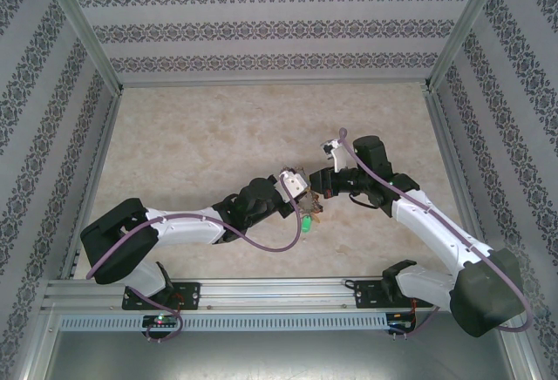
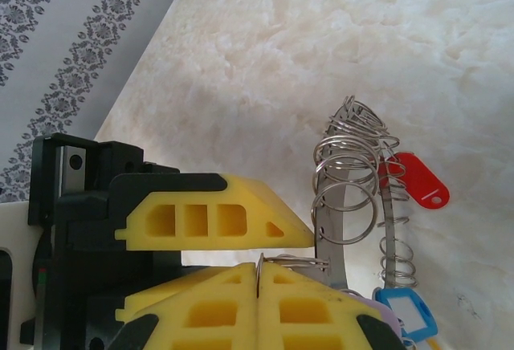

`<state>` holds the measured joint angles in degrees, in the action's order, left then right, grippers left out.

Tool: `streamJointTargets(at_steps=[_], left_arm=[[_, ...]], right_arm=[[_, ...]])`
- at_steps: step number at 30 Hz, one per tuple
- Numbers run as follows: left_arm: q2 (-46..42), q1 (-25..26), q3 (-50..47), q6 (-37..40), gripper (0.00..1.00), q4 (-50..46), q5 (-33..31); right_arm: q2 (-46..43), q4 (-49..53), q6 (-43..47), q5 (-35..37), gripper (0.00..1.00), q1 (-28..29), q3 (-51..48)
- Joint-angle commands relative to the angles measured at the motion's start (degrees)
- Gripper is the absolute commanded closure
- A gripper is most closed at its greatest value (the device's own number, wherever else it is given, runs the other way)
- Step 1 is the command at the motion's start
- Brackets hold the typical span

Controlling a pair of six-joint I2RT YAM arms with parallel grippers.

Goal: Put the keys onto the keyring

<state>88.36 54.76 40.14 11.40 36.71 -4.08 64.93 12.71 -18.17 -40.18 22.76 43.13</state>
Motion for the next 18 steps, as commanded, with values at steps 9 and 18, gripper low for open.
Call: streamJointTargets(at_steps=[9, 18], left_arm=[[-2.0, 0.44, 1.83, 4.3, 1.0, -1.18, 1.01], [-3.15, 0.26, 2.4, 5.99, 1.0, -2.43, 3.8]], right_arm=[[0.77, 1.68, 1.38, -4.7, 1.0, 1.41, 2.38], [2.97, 2.8, 1.04, -4.64, 0.98, 1.41, 3.8]])
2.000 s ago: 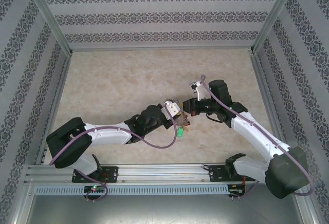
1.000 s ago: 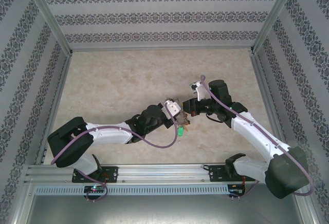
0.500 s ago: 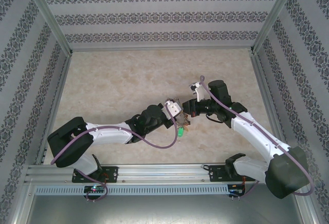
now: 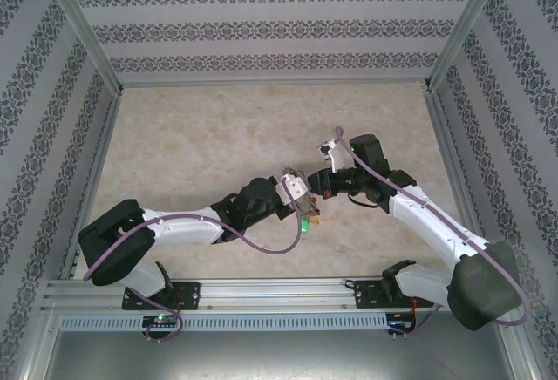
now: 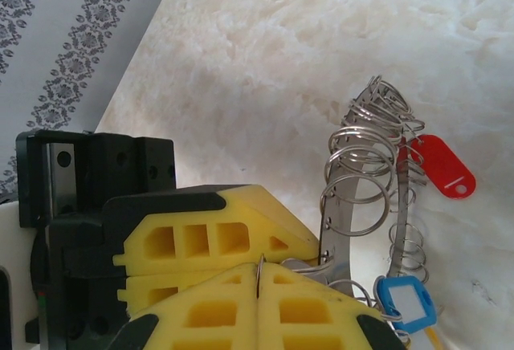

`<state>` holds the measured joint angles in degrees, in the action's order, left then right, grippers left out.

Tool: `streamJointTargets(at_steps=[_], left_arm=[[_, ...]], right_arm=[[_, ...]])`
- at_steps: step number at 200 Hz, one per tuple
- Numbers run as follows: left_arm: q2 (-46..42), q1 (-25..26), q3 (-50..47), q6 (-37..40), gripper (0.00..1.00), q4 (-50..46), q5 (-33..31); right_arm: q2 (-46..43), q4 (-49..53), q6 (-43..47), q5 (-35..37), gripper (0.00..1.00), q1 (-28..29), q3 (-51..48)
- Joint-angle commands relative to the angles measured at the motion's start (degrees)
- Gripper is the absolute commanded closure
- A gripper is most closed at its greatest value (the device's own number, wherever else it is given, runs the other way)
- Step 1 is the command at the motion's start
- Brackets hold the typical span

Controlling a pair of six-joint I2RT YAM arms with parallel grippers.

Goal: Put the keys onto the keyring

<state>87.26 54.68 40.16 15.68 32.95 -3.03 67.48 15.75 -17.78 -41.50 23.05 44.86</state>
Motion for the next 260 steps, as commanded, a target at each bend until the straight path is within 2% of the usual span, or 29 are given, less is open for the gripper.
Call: streamJointTargets(at_steps=[1, 133, 164, 233, 260], left_arm=[[-2.05, 0.34, 2.46, 1.71, 1.0, 1.27, 2.95], [-2.22, 0.06, 2.56, 1.41, 1.0, 1.63, 3.6], [-2.15, -0.01, 2.41, 1.37, 1.0, 1.68, 3.3], [-2.71, -0.95, -0.31, -1.15, 1.0, 3.84, 2.68], [-2.22, -1.23, -0.96, -1.79, 1.0, 4.56, 3.03]], right_arm=[[0.46, -0.27, 0.56, -3.48, 0.97, 1.13, 2.1], [1.16, 0.37, 0.9, -2.42, 0.88, 1.67, 2.66], [0.99, 1.29, 1.95, -0.4, 1.0, 1.92, 3.04], [-1.38, 1.88, -0.05, 6.25, 1.0, -0.9, 1.27], [-1.55, 1.76, -1.17, 6.62, 1.0, -2.07, 0.5]])
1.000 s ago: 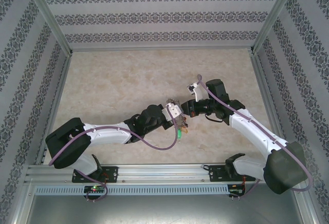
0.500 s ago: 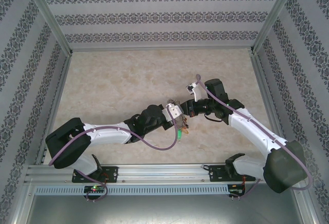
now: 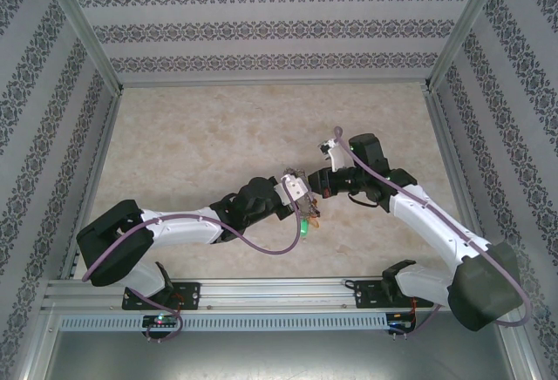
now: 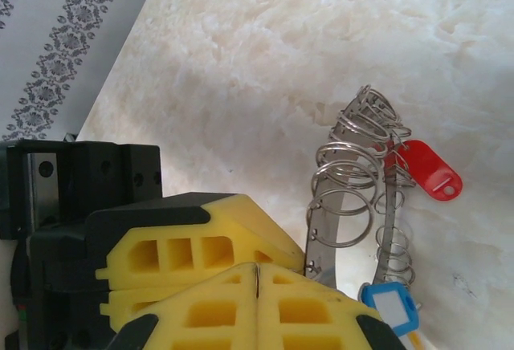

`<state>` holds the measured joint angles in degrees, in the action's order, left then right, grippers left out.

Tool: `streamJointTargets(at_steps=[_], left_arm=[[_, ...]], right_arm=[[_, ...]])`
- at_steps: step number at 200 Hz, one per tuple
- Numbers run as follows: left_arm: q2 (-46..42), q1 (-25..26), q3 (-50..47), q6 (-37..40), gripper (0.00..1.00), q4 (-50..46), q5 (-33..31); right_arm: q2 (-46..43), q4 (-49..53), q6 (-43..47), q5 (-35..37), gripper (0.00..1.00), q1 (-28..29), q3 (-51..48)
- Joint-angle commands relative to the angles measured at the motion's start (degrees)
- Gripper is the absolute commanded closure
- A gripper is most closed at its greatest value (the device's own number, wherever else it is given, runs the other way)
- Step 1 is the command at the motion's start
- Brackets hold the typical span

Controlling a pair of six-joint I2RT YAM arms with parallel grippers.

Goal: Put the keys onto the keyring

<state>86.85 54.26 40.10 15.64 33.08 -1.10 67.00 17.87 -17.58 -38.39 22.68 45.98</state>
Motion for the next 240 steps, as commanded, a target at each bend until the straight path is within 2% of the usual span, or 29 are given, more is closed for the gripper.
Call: streamJointTargets(at_steps=[1, 61, 129, 215, 240], left_arm=[[-1.79, -0.82, -0.85, -1.75, 1.0, 4.44, 1.1], [-0.46, -1.0, -0.8, -2.37, 1.0, 5.42, 1.57], [2.16, -1.13, -0.1, -2.28, 1.0, 2.85, 2.7], [2.63, -1.04, 2.38, 0.0, 0.85, -0.5, 3.41], [2.58, -1.06, 2.45, 0.05, 0.85, -0.59, 3.2]], right_arm=[[-1.08, -0.32, -1.38, 3.51, 1.0, -1.77, -0.62], [-0.56, -0.3, -2.3, 3.62, 1.0, -3.23, -1.32], [-2.01, -3.22, -2.65, -3.63, 1.0, -3.03, -0.74], [-2.05, -2.81, -1.69, -5.29, 1.0, -1.41, 0.12], [-1.96, -2.63, -1.47, -5.45, 1.0, -1.04, 0.26]])
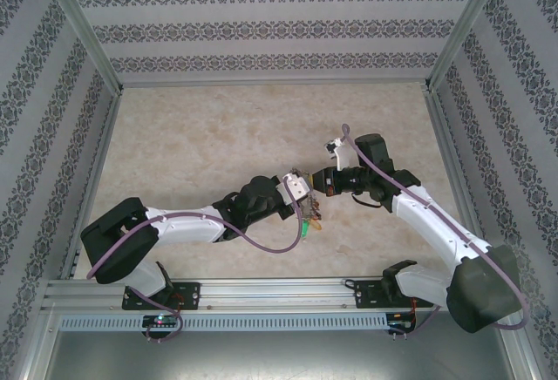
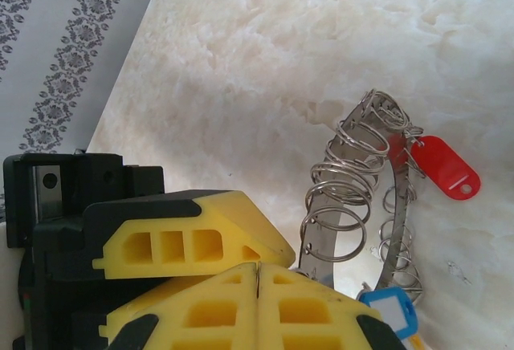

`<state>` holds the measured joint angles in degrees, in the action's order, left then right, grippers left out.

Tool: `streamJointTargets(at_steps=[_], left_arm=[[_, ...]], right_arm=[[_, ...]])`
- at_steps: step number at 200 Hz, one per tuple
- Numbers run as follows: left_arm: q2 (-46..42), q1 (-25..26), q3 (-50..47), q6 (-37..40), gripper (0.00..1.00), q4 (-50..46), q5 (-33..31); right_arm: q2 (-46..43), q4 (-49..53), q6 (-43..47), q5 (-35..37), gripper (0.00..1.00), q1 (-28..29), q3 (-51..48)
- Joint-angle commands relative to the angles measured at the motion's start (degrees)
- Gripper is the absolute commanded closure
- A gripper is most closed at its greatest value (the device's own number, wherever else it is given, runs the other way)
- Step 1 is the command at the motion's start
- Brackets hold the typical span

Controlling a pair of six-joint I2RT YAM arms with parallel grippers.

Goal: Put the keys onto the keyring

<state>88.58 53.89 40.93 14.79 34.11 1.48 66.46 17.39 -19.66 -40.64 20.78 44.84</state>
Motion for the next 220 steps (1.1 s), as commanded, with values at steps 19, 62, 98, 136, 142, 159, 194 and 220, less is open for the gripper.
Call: streamJointTargets(at_steps=[19, 62, 98, 136, 142, 159, 194, 220], left_arm=[[0.9, -0.71, 1.9, 1.03, 0.84, -1.83, 0.42], [0.61, -0.69, 2.2, 1.47, 0.92, -1.53, -0.18], [0.4, -0.67, 1.47, 1.83, 1.0, -2.03, -1.47], [-0.41, -0.72, 0.44, 1.65, 1.0, -1.92, -1.47], [-0.55, -0.71, 0.22, 1.69, 1.0, -1.74, -1.3], [-0.99, -0.71, -0.28, 1.74, 1.0, -0.92, -1.13], [-1.05, -0.71, -1.1, 2.09, 1.0, 0.59, -1.25], [-0.66, -0.71, -1.06, 2.09, 1.0, 1.03, -1.48]], right_arm=[[-1.33, -2.0, 0.85, -3.79, 1.0, 1.4, 1.65], [-0.62, -0.73, 1.55, -4.47, 1.0, 2.01, 2.16], [-2.07, -0.28, 1.91, -2.66, 1.0, 1.7, 1.96], [-2.98, -0.05, 1.79, -0.73, 1.0, 1.32, 1.88], [-2.96, 0.15, 1.83, 0.34, 1.0, 1.29, 1.82], [-2.98, 1.4, 1.6, 4.45, 1.0, 0.81, 1.8], [-2.22, 1.9, 1.03, 4.83, 1.0, -0.34, 1.18], [-2.47, 1.64, 0.7, 5.32, 1.0, -0.42, 0.99]])
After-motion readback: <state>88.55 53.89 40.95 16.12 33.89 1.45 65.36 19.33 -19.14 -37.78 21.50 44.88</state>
